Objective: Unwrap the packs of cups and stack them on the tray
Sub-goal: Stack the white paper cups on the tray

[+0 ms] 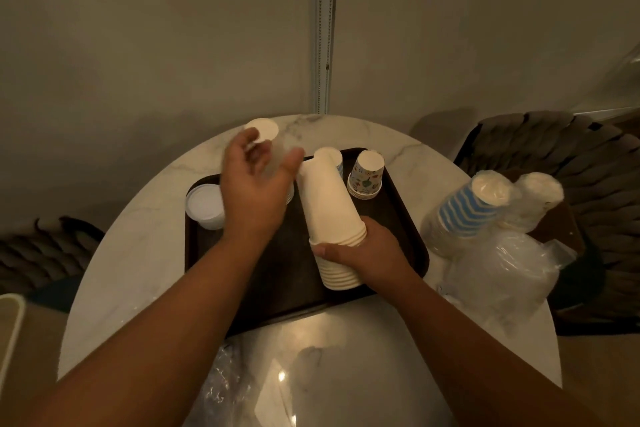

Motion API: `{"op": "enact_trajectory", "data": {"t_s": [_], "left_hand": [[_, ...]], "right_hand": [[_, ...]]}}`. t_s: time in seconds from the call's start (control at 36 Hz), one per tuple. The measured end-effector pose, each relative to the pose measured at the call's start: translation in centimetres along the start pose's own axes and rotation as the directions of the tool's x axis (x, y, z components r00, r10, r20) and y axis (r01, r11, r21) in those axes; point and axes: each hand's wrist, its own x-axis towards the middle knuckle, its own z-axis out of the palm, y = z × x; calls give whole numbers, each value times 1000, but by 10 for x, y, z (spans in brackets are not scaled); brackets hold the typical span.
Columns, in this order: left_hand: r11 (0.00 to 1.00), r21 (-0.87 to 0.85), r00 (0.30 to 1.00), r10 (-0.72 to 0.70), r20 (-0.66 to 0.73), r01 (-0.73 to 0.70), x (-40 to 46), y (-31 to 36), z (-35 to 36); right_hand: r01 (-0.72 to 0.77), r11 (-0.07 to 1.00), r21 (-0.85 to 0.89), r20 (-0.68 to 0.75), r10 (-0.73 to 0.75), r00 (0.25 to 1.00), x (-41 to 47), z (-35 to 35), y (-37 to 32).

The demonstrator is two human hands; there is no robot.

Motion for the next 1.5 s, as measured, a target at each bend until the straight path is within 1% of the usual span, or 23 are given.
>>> {"op": "enact_trajectory", "data": {"t_s": [0.03,0.06,0.08,0.11,0.14,0.17,0.22,0.31,0.42,0.5,0.56,0.69,0.75,0.81,0.89,0.94,0.97,1.03,1.14,1.39,1.5], "left_hand": [[997,-7,993,-82,81,83,-5,3,5],[986,28,975,-168,145,165,-8,5,10],[969,51,951,-246,189,241,-12,7,14],[948,38,924,-316,214,316,-15,8,17],[923,-16,897,-371,239,386,-17,10,19],[896,-86,878,-402,261,436,-20,11,21],[868,-169,873,-421,247,467,-25,10,25],[875,-168,889,-431,155,454,-30,8,29],[922,-75,925,-379,40,381,-34,6,34],[927,-19,926,-376,-41,375,-33,3,35],[927,-10,925,-375,-67,375,-31,2,36],[939,22,933,-337,-124,343,-12,17,34],[967,29,954,-243,-173,252,12,31,27],[990,83,975,-96,-200,115,37,49,18],[982,160,982,123,-140,-101,63,70,9],[960,214,975,203,-87,-180,73,74,8],[951,241,974,215,-70,-193,78,71,7],[940,280,976,213,-44,-192,84,61,7],[936,330,989,142,-31,-124,86,25,7],[930,367,999,-16,-35,28,74,-43,8],[918,393,999,-41,-25,48,71,-58,8]], "right_hand": [[4,1000,4,13,-4,1000,-1,1,-3],[7,1000,7,29,-7,1000,-3,1,-5],[8,1000,12,45,-8,999,-4,2,-7],[9,1000,14,57,-10,998,-6,2,-9],[14,1000,18,61,-16,998,-7,3,-11],[21,1000,20,56,-22,998,-9,4,-12],[33,999,11,32,-33,999,-11,5,-14],[48,998,-43,-13,-49,999,-18,6,-17],[64,985,-161,-86,-78,993,-24,7,-19],[80,970,-230,-119,-110,987,-24,10,-21],[80,957,-279,-138,-123,983,-24,11,-22],[68,948,-310,-170,-126,977,-21,8,-23],[59,951,-305,-170,-115,979,-19,5,-18],[58,959,-279,-180,-111,977,-18,2,-14],[69,968,-241,-204,-120,972,-16,0,-12],[74,973,-217,-207,-120,971,-14,-1,-12],[73,974,-214,-203,-117,972,-13,-1,-12],[64,972,-226,-191,-109,975,-12,-1,-10],[42,975,-220,-188,-84,979,-12,-3,-4],[11,983,-186,-186,-46,981,-9,-3,4],[3,982,-190,-181,-38,983,-9,-2,6]]}}
